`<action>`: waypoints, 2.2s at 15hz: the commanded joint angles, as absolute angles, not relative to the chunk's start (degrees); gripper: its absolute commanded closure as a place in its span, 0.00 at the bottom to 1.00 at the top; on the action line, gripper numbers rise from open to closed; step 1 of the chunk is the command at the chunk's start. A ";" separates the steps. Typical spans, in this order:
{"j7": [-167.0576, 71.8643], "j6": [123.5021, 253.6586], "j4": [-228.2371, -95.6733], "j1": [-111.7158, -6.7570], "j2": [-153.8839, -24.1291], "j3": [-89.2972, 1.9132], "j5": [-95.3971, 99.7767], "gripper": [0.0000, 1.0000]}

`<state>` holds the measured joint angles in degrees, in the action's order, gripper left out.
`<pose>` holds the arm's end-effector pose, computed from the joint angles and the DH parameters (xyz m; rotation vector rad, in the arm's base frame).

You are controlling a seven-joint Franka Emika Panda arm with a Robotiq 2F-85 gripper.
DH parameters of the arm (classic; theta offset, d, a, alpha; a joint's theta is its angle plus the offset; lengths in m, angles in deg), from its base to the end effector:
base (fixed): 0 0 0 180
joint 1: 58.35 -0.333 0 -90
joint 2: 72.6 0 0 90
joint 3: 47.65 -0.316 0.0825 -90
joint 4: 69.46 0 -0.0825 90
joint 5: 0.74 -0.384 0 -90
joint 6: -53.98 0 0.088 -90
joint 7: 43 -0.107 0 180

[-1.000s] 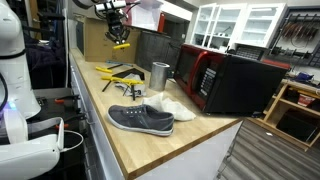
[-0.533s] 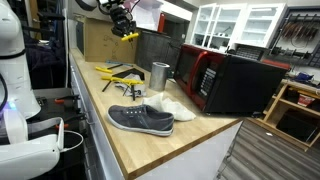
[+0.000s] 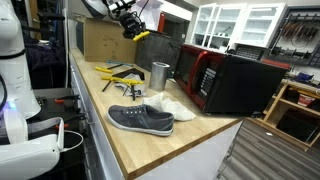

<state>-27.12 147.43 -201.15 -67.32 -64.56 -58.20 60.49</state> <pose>0.4575 0.0693 0.4216 1.7828 0.9725 -0.5124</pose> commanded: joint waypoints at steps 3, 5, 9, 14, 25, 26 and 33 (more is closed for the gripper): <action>-29.09 139.93 -193.40 -66.70 -71.45 -57.03 63.47 0.99; -28.67 138.37 -192.09 -66.41 -72.64 -56.27 64.09 0.99; -28.18 136.32 -190.58 -65.54 -74.45 -55.06 64.39 0.99; -29.15 136.89 -188.07 -65.07 -78.04 -54.43 64.08 0.99; -27.94 136.43 -174.60 -66.82 -91.87 -55.16 64.94 0.99; -27.77 136.28 -173.34 -67.07 -93.19 -55.10 65.14 0.99; -25.33 136.26 -166.28 -67.32 -100.37 -54.81 64.58 0.99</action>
<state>-27.61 138.37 -170.18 -67.10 -97.72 -54.81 64.84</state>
